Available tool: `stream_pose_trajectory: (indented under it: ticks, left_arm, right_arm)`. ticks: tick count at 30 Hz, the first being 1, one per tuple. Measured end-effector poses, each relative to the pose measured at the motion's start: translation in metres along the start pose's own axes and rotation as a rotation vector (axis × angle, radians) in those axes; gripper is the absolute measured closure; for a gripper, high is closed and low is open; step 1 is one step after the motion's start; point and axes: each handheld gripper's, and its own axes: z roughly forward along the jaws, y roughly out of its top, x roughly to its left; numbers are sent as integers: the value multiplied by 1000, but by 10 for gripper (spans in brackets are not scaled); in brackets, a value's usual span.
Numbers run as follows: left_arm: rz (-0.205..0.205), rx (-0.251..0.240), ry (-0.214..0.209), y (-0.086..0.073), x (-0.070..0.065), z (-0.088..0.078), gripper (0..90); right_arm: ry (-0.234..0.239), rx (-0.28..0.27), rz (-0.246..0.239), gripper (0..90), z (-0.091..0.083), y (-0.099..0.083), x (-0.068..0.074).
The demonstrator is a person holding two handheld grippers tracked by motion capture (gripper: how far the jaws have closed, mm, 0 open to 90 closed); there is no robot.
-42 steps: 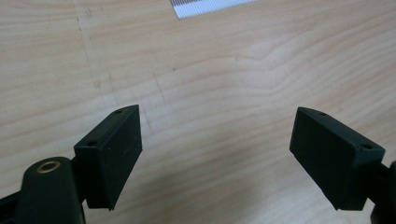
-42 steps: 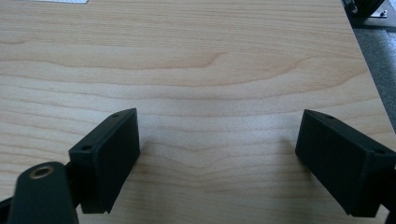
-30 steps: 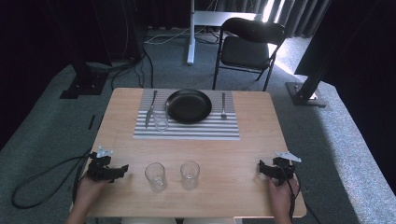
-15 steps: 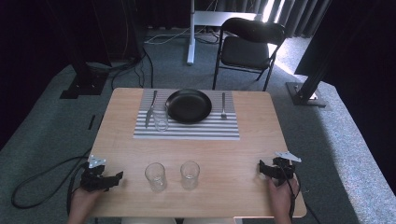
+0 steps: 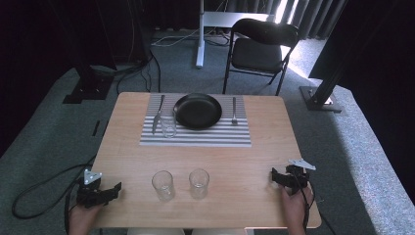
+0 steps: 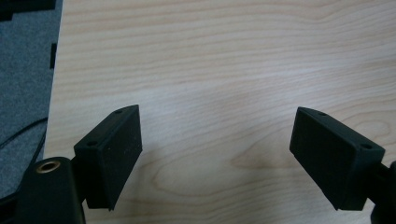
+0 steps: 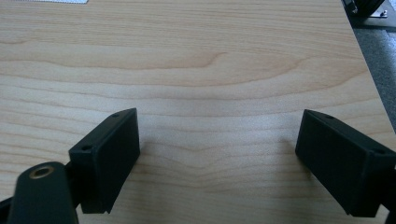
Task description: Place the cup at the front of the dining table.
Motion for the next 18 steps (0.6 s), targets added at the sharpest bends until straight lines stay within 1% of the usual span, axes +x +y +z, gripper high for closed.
stream_pose_trajectory:
  ticks: [1, 2, 4, 5, 6, 7, 8, 9, 10, 11, 13, 15, 16, 17, 18]
  left_arm:
    - [-7, 2, 2, -1, 1, 0, 176]
    - [-15, -6, 4, -2, 2, -1, 176]
    - [-27, -36, 19, -5, 2, -3, 176]
    - [-25, -45, 33, -6, 2, -4, 176]
    - [-14, -45, 59, -7, 2, -5, 176]
    - [-14, -52, 78, -9, 1, -4, 176]
    - [-14, -52, 78, -9, 1, -4, 176]
    - [-26, -44, 81, -11, 2, -5, 176]
    - [-32, -42, 75, -12, 2, -5, 176]
    - [-37, -39, 80, -13, 3, -5, 176]
    - [-55, -40, 84, -15, 3, -6, 176]
    - [-85, -67, 116, -18, 2, -9, 176]
    - [-86, -81, 125, -18, 1, -11, 176]
    - [-86, -81, 125, -18, 1, -11, 176]
    - [-92, -87, 176, -19, 0, -12, 176]
  right_arm:
    - [0, 0, 0, 132, 0, 0, 0]
    - [0, 0, 0, 132, 0, 0, 0]
    - [0, 0, 0, 132, 0, 0, 0]
    - [0, 0, 0, 132, 0, 0, 0]
    - [0, 0, 0, 132, 0, 0, 0]
    - [0, 0, 0, 132, 0, 0, 0]
    - [0, 0, 0, 132, 0, 0, 0]
    - [0, 0, 0, 132, 0, 0, 0]
    - [0, 0, 0, 132, 0, 0, 0]
    - [0, 0, -1, 132, 0, 0, 0]
    - [0, 0, 0, 132, 0, 0, 0]
    - [0, 0, 0, 132, 0, 0, 0]
    - [0, 0, 0, 132, 0, 0, 0]
    - [0, 0, 0, 132, 0, 0, 0]
    - [0, 0, 0, 132, 0, 0, 0]
